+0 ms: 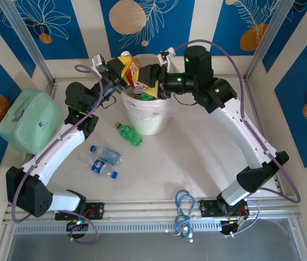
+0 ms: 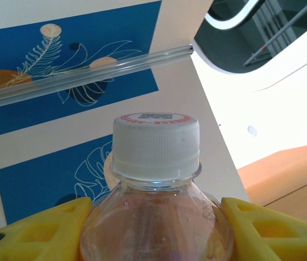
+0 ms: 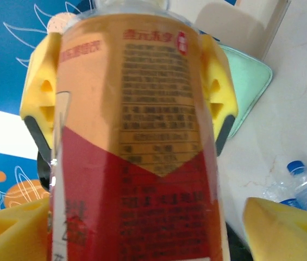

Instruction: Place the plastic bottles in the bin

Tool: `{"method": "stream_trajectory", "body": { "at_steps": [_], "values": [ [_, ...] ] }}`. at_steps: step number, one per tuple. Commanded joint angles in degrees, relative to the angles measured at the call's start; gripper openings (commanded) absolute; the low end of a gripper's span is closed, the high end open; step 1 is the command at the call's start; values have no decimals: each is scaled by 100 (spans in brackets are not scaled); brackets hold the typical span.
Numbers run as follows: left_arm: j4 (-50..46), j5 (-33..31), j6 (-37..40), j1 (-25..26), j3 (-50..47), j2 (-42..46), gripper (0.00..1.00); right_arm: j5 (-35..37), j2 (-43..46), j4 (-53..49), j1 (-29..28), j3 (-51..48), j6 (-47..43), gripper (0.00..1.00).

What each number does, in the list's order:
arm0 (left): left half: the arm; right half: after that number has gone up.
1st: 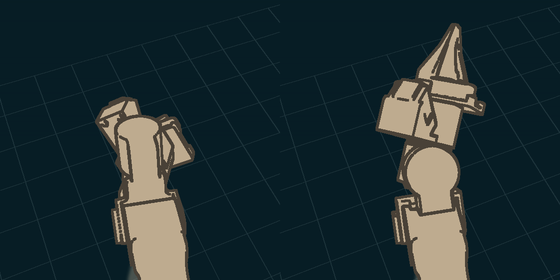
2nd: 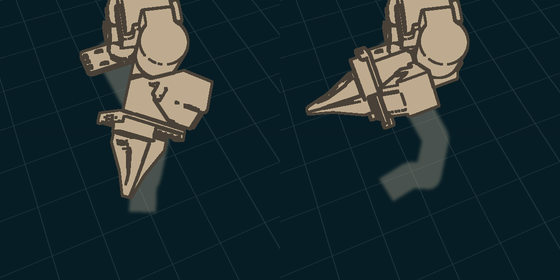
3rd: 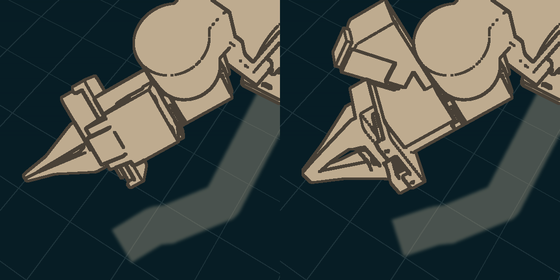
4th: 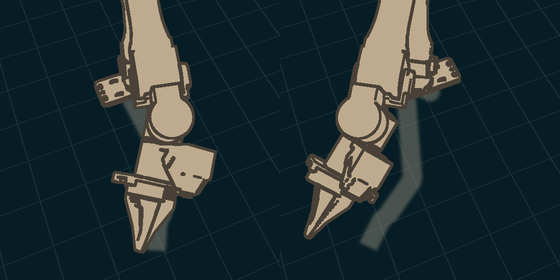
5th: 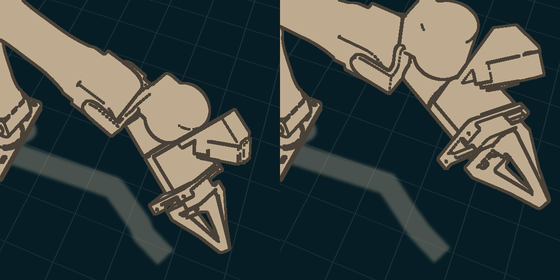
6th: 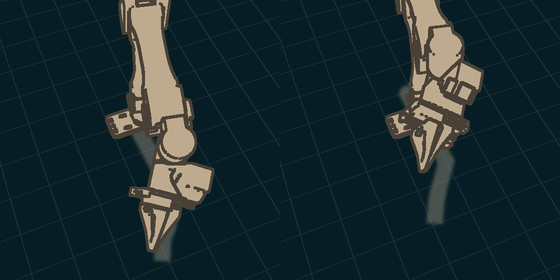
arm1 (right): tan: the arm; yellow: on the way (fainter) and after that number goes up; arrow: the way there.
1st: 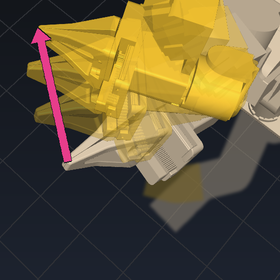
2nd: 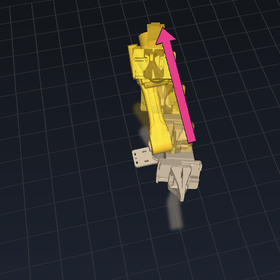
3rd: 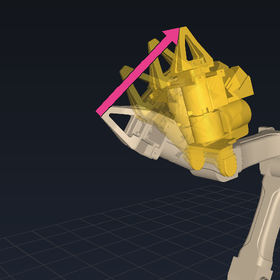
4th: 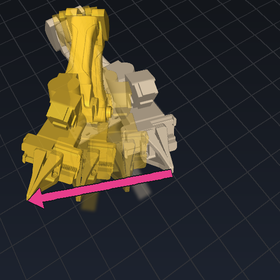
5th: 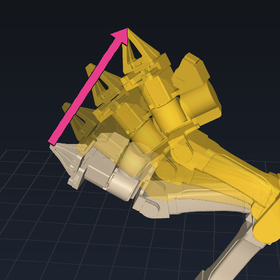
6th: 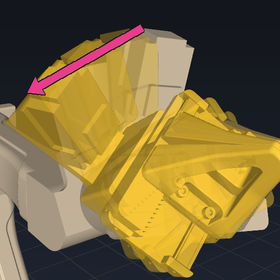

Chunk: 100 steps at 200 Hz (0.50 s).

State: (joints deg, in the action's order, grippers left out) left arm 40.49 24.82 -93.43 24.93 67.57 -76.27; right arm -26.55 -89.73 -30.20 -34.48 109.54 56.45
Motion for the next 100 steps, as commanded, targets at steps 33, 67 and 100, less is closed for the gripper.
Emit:
{"method": "stream_trajectory", "body": {
  "at_steps": [33,67,100],
  "values": [
    [505,-83,-35,52,-5,-11,50,-138,16,57,-11,104,-45,71],
    [405,-118,43,48,-162,65,62,-41,69,60,0,68,-78,59],
    [-236,-257,555,-32,-281,399,100,186,-36,-294,118,310,-249,59]
  ]
}}
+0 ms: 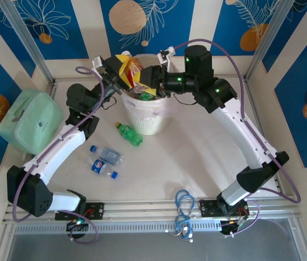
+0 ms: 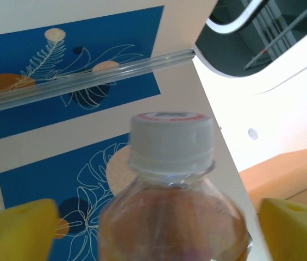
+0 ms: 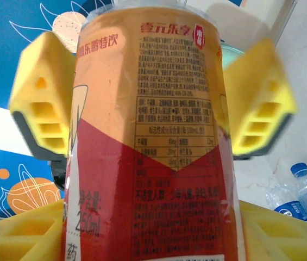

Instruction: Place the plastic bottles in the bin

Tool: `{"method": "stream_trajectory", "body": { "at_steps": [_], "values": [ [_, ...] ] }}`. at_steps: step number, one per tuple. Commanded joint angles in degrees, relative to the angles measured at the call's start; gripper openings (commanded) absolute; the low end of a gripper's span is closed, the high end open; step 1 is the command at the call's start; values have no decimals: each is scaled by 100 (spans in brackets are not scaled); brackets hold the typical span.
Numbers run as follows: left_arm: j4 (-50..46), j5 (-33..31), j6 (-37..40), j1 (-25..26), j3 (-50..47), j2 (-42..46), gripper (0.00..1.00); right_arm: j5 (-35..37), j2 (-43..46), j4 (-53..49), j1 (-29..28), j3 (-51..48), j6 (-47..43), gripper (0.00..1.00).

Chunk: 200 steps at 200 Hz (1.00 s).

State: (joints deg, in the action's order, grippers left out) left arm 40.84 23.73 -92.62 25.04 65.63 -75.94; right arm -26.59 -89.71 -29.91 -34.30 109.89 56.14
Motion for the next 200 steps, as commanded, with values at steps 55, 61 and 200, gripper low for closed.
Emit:
{"method": "stream_trajectory", "body": {
  "at_steps": [55,61,200],
  "values": [
    [-4118,-809,2851,-186,340,1344,100,869,-734,-1744,548,1246,-1065,58],
    [-4357,-958,2949,-201,287,1467,100,911,-848,-1861,611,1351,-1143,58],
    [-7131,-2152,3314,-541,-614,2118,95,1688,-2652,-3466,750,3298,-2088,82]
  ]
}}
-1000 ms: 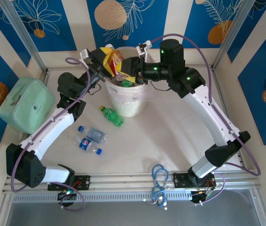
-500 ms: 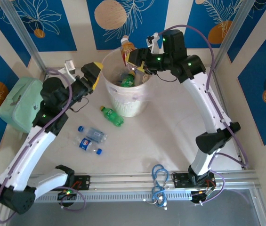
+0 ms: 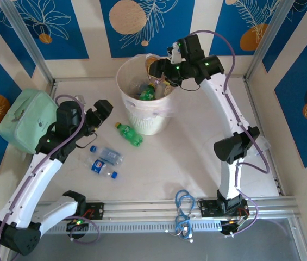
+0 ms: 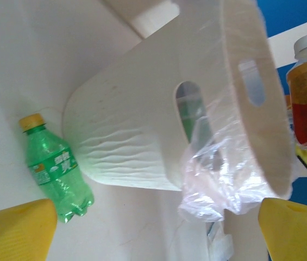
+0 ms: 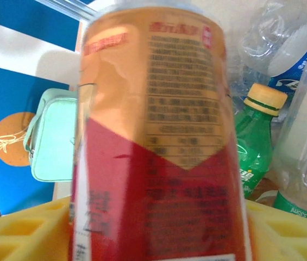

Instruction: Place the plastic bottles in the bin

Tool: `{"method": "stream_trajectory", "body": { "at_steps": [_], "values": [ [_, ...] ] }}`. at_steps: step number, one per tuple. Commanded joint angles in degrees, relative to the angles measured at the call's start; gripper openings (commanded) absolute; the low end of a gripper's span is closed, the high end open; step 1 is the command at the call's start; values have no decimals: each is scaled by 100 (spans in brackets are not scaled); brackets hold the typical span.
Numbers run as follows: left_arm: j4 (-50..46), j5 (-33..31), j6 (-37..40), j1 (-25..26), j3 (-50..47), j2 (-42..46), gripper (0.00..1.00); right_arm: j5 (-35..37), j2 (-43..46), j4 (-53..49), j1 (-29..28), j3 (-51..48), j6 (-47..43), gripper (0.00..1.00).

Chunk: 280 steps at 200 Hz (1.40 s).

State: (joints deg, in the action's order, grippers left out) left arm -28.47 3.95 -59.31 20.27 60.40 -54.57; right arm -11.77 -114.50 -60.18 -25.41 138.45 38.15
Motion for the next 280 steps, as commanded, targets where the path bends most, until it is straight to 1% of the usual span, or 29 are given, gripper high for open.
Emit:
{"method": "stream_trajectory", "body": {
  "at_steps": [1,12,24,59,82,101,119,148,163,193,237,258,280],
  "values": [
    [-215,-183,-18,-61,-91,-19,95,206,-176,-463,-140,457,-290,82],
    [-324,-255,-36,-75,-123,-42,95,297,-210,-535,-149,562,-274,86],
    [-385,-271,-75,-93,-177,-63,94,310,-155,-529,-140,564,-264,87],
    [-345,-146,-273,-198,-368,-206,89,331,149,-481,-174,496,-246,87],
    [-187,80,-432,-356,-479,-434,86,396,591,-314,-316,168,-248,86],
    [79,374,-544,-496,-545,-681,83,560,1109,-103,-529,-363,-303,86],
    [254,494,-574,-584,-530,-944,81,830,1733,171,-808,-1121,-352,86],
    [445,588,-531,-623,-365,-1489,79,1172,2953,853,-1283,-2753,-258,86],
    [549,644,-525,-625,-248,-1846,77,1294,3512,1153,-1491,-3506,-141,86],
    [612,596,-552,-625,-51,-2522,70,1669,4340,1380,-1862,-4593,169,86],
    [761,581,-644,-629,235,-3392,66,1881,5064,1451,-2132,-5567,556,84],
    [744,636,-602,-626,373,-3771,64,1906,5224,1480,-2148,-5802,645,83],
    [878,687,-584,-625,343,-3994,62,1868,5259,1505,-2161,-5839,667,83]
  ]
}}
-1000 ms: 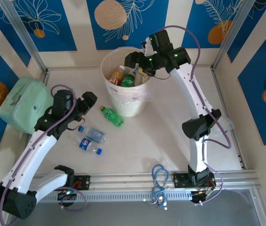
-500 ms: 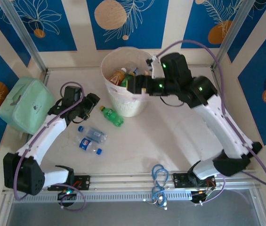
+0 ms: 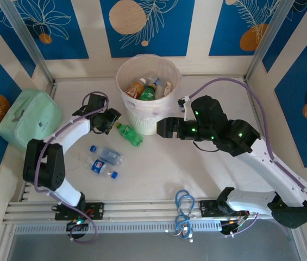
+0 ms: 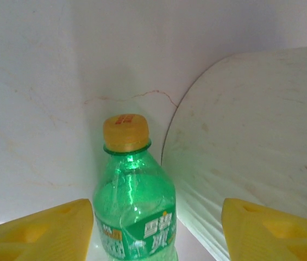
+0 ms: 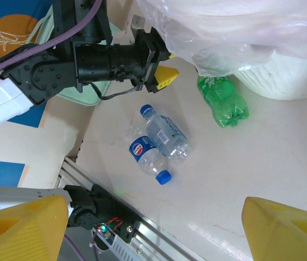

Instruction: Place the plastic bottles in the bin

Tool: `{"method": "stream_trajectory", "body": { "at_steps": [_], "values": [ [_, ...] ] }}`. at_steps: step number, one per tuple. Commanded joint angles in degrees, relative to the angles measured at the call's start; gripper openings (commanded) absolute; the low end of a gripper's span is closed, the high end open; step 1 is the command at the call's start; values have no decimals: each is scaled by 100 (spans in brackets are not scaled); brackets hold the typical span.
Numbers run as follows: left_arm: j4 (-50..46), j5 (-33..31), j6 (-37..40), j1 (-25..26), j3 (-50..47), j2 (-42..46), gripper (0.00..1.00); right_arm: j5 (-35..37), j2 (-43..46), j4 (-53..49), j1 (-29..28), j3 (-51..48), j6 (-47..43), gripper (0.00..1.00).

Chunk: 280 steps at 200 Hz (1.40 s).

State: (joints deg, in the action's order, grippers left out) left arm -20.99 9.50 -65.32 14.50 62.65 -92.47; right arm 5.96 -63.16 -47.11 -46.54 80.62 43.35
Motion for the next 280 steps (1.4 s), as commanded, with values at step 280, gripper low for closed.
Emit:
{"method": "stream_trajectory", "body": {
  "at_steps": [280],
  "values": [
    [-30,166,289,-52,541,-1280,31,55,-83,216,-70,270,64,83]
  ]
}}
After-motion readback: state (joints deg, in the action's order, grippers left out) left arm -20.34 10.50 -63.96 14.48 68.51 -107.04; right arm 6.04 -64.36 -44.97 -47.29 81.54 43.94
